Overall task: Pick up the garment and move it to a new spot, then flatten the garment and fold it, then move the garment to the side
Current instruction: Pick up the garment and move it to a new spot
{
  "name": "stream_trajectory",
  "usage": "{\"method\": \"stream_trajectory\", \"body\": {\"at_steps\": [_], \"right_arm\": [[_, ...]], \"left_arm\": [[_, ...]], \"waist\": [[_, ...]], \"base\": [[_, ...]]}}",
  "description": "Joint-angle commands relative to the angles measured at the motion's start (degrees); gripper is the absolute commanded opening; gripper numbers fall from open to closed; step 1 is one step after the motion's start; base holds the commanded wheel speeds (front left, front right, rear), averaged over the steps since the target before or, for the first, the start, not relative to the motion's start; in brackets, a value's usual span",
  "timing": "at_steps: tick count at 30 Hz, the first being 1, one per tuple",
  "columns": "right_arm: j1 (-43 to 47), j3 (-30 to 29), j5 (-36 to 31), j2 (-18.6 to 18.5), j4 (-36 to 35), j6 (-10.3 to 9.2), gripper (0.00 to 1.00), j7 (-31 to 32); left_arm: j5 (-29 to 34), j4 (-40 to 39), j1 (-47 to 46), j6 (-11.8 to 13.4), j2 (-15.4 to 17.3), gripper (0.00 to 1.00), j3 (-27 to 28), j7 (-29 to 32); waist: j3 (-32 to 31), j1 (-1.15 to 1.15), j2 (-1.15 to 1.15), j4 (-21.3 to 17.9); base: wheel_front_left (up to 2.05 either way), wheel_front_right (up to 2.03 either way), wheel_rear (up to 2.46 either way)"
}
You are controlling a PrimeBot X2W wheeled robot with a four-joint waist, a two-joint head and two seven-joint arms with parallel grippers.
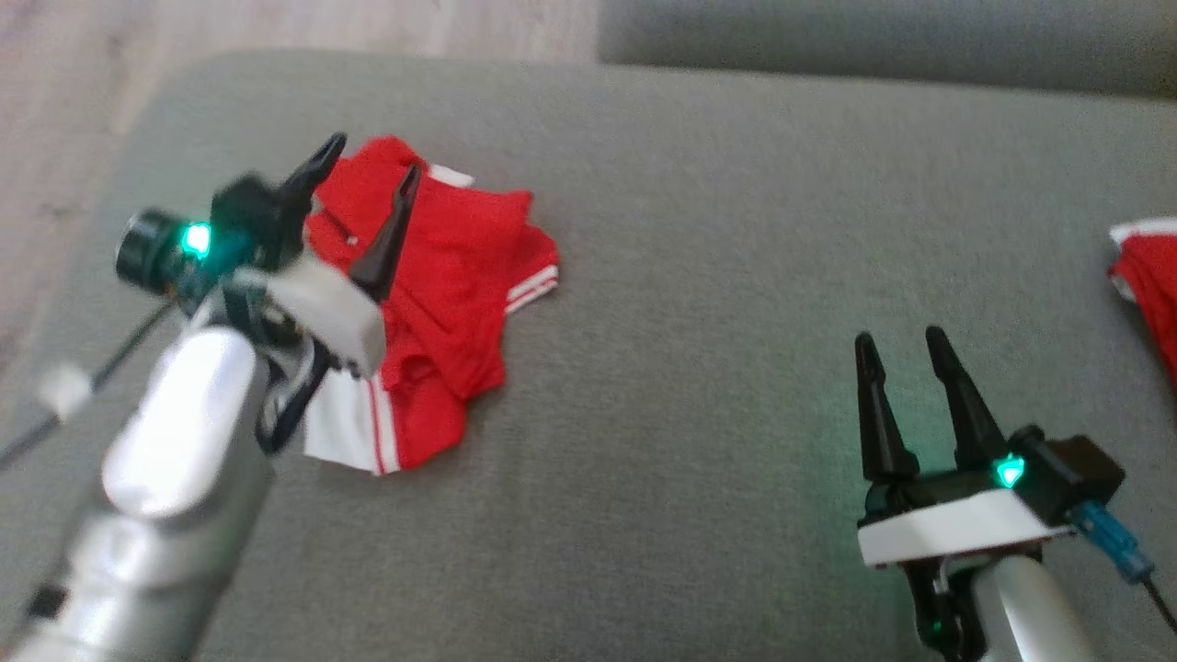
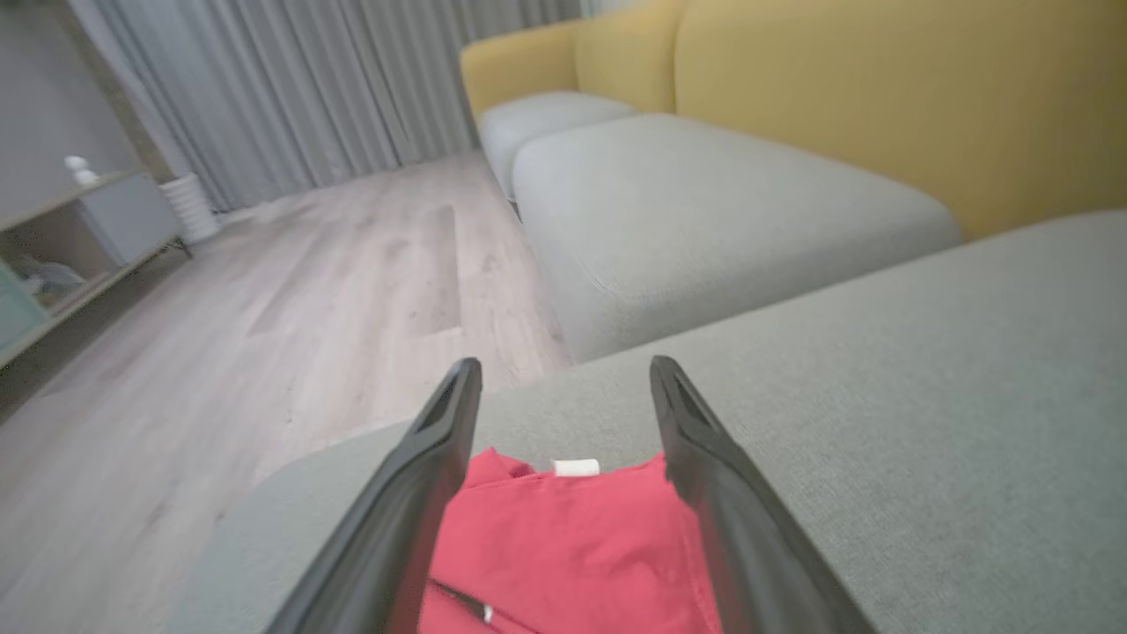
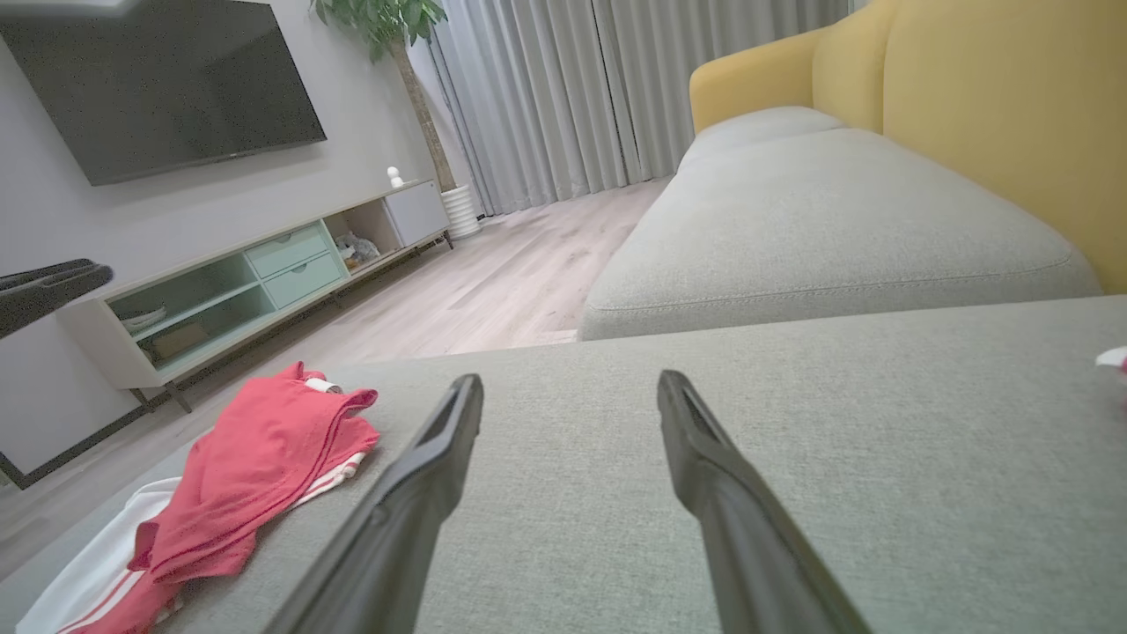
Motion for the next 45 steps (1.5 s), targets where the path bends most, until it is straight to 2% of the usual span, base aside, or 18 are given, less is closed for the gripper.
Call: {"method": "stream_trajectory", "body": {"at_steps": [1, 4, 8, 11, 16, 20, 23, 34, 42, 43, 44, 45], "right_arm": [[-2.17, 1.28, -0.56, -0.28, -1.96, -0.04, 1.00, -0.62], [-3.88, 1.38, -0.29, -0.28, -2.31, -0.04, 1.00, -0.62], [-5.44, 1.98, 0.14, -0.28, -2.70, -0.04, 1.00, -0.62], [-6.23, 2.68, 0.61, -0.28, -2.76, -0.04, 1.00, -0.62], [-7.36, 3.44, 1.21, -0.28, -2.95, -0.04, 1.00, -0.62], [-7.49, 4.02, 1.56, -0.28, -2.75, -0.04, 1.00, -0.62], [-7.36, 4.15, 1.72, -0.28, -2.60, -0.04, 1.00, -0.62], [-7.06, 4.55, 2.24, -0.28, -1.90, -0.04, 1.00, -0.62], [-6.88, 5.06, 2.40, -0.28, -1.57, -0.04, 1.00, -0.62], [-6.85, 5.05, 2.40, -0.28, -1.56, -0.04, 1.00, -0.62], [-6.81, 5.03, 2.41, -0.28, -1.53, -0.04, 1.00, -0.62], [-6.75, 5.01, 2.43, -0.28, -1.45, -0.04, 1.00, -0.62]], "left_arm": [[-1.99, -0.79, -4.61, -0.29, 3.41, 1.00, -0.44, 2.04], [-7.40, 0.85, -10.75, -0.30, 7.56, 1.00, -7.78, 7.52], [-15.46, 3.19, -16.48, -0.31, 10.28, 1.00, -14.65, 13.87], [-18.29, 3.41, -19.92, -0.31, 12.51, 1.00, -20.78, 14.80], [-22.59, 9.44, -24.27, -0.31, 14.15, 1.00, -25.76, 14.60], [-24.52, 14.97, -25.36, -0.31, 13.77, 1.00, -26.50, 15.13], [-25.69, 16.33, -25.56, -0.31, 13.53, 1.00, -27.22, 15.58], [-31.43, 17.27, -26.50, -0.32, 12.86, 1.00, -31.63, 15.41], [-32.07, 21.08, -27.60, -0.32, 13.17, 1.00, -34.75, 18.15], [-32.28, 21.40, -27.66, -0.32, 13.09, 0.73, -34.84, 18.15], [-32.48, 21.80, -27.76, -0.32, 12.97, 0.00, -34.64, 17.70], [-32.69, 22.17, -27.77, -0.32, 12.73, 0.00, -34.49, 17.26]], "waist": [[4.79, -0.03, 0.00, -4.11], [7.09, -0.03, 0.00, -6.09], [9.25, -0.03, 0.00, -8.20], [10.40, -0.03, 0.00, -9.67], [12.20, -0.03, 0.00, -11.74], [12.61, -0.03, 0.00, -12.68], [12.55, -0.03, 0.00, -12.94], [11.87, -0.03, 0.00, -13.48], [11.37, -0.03, 0.00, -14.03], [11.30, -0.03, 0.00, -14.08], [11.21, -0.03, 0.00, -14.11], [11.01, -0.03, 0.00, -14.14]], "base": [[0.00, 0.00, 0.00], [0.00, 0.00, 0.00], [0.00, 0.00, 0.00], [0.00, 0.00, 0.00], [0.00, 0.00, 0.00], [0.00, 0.00, 0.00], [0.00, 0.00, 0.00], [0.00, 0.00, 0.00], [0.00, 0.00, 0.00], [0.00, 0.00, 0.00], [0.00, 0.00, 0.00], [0.00, 0.00, 0.00]]}}
